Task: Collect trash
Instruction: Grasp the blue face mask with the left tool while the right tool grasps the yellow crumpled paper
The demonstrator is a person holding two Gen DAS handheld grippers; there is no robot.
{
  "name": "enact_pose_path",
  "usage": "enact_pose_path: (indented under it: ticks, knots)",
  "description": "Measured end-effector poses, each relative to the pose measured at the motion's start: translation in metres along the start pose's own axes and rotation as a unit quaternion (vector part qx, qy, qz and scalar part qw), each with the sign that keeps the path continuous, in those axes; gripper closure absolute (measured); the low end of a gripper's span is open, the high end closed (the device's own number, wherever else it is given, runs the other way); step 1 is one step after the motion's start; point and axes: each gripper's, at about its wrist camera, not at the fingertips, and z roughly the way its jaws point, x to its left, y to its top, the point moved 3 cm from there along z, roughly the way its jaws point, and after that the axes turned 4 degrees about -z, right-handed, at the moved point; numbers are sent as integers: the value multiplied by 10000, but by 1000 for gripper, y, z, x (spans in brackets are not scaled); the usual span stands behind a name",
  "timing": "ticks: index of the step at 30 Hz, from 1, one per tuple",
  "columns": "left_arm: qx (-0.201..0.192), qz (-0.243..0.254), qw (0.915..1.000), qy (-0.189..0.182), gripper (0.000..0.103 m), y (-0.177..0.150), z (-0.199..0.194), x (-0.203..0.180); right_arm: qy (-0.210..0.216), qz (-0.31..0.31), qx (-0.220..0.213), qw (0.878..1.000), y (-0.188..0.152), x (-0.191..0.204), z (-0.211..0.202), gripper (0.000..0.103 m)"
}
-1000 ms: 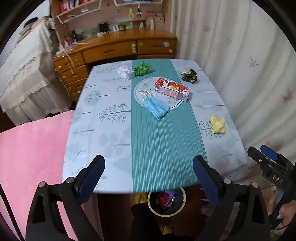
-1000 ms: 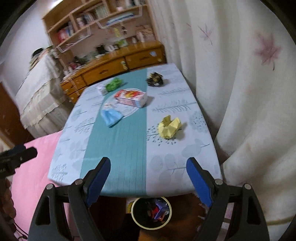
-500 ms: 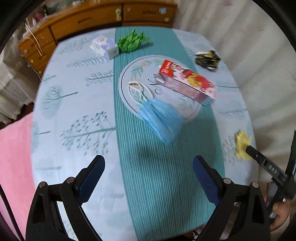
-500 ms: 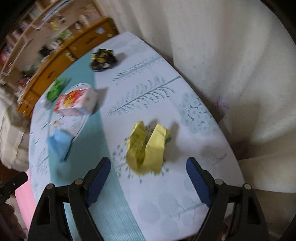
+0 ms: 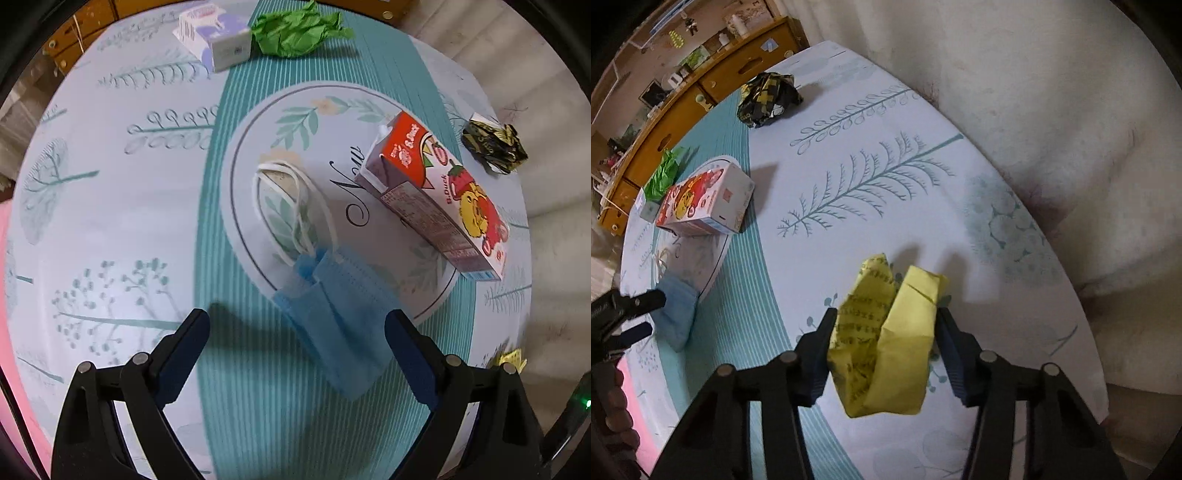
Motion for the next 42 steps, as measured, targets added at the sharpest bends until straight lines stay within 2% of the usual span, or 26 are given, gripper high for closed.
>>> enact_pose_path:
  ticks: [3, 5, 6, 7, 11, 16, 22, 23, 36, 42]
  knots:
    - [-166, 183, 9991, 358, 16, 0, 4, -12, -2, -109, -51, 9999, 1, 2, 0, 63]
    - [-295, 477, 9960, 689, 30, -2, 6, -22, 4, -185, -50, 9998, 2, 3, 1, 63]
    - [-345, 620, 9950, 704, 42, -3, 6, -30, 6, -206, -55, 9998, 2, 4, 1, 64]
    - [-382, 769, 9944, 618, 59, -5, 5, -36, 33, -219, -55, 9997, 2, 4, 1, 64]
    - [-283, 1092, 9928, 390, 92, -11, 6, -55, 145, -237, -60, 9996, 0, 3, 0, 65]
    - [-163, 1185, 9925, 239, 96, -22, 6, -62, 488, -70, 78, 9988, -2, 0, -1, 67]
    - [-65, 1361, 9907, -14, 96, -53, -7, -69, 725, -135, 33, 9973, -11, 4, -18, 67]
    - [-64, 1406, 9900, -42, 96, -66, -7, -70, 758, -146, 12, 9970, -12, 5, -21, 67]
    - [-421, 1942, 9794, -350, 96, -121, -76, -91, 1254, -259, -319, 9913, -42, -1, -84, 67]
    - [-440, 1888, 9783, -735, 96, -171, -112, -85, 1655, -324, -277, 9853, -78, -12, -114, 67]
